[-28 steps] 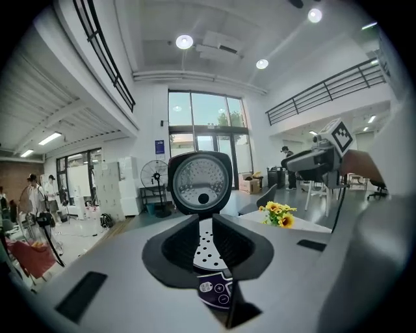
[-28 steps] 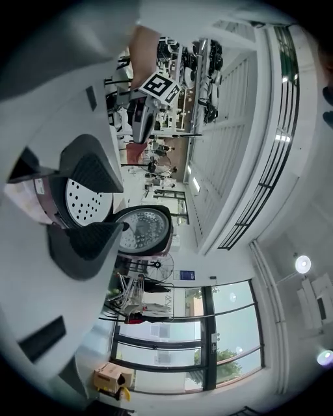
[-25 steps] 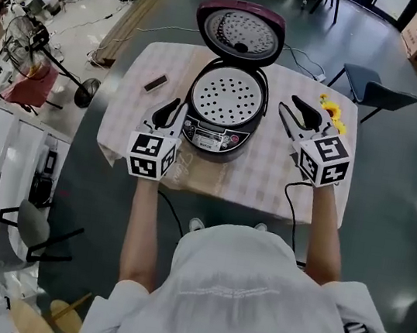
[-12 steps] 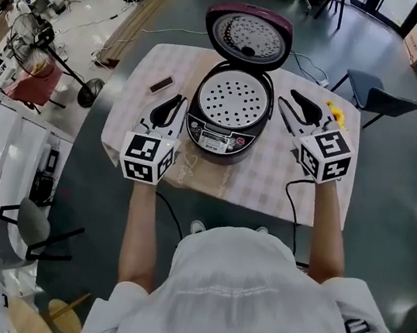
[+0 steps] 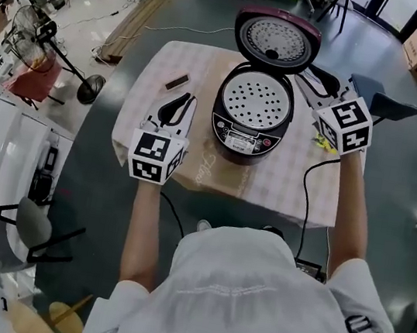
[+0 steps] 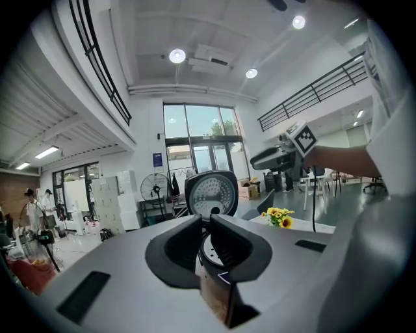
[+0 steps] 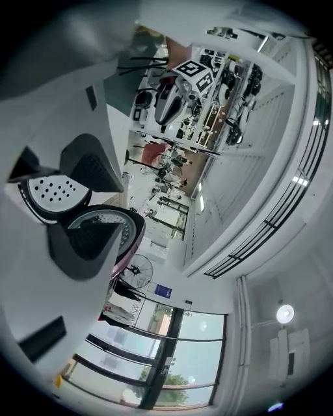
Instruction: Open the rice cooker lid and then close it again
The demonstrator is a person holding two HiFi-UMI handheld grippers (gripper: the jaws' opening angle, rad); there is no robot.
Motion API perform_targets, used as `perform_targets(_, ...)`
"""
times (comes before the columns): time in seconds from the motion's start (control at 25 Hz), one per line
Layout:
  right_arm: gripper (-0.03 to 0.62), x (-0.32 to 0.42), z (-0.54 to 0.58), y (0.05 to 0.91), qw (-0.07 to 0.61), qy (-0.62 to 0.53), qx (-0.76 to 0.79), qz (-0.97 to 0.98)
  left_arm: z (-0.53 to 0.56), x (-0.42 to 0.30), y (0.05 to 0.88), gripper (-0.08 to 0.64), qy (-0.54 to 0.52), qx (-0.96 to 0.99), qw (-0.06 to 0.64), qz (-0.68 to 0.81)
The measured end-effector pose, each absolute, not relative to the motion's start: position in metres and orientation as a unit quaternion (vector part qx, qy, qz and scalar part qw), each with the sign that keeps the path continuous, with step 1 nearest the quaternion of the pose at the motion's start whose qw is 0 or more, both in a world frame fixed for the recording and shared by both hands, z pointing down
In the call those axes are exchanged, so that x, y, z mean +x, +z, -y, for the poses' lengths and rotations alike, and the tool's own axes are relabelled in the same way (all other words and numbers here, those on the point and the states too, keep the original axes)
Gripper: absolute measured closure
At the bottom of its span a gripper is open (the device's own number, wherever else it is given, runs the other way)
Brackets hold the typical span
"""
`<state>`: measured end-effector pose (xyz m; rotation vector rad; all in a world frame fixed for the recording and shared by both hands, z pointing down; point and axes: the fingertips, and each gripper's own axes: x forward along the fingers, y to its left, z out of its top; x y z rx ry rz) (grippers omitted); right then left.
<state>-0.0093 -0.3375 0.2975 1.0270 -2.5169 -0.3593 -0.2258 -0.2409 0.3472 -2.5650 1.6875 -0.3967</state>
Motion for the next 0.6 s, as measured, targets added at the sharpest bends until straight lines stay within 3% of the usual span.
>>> perform_targets(0.6,0.371,-0.071,0.414,0.297,0.316,-0.184,0.338,0.867,0.268,-0.266,0.383,0.488,-0.134,-0.845,-0.017,-0.518)
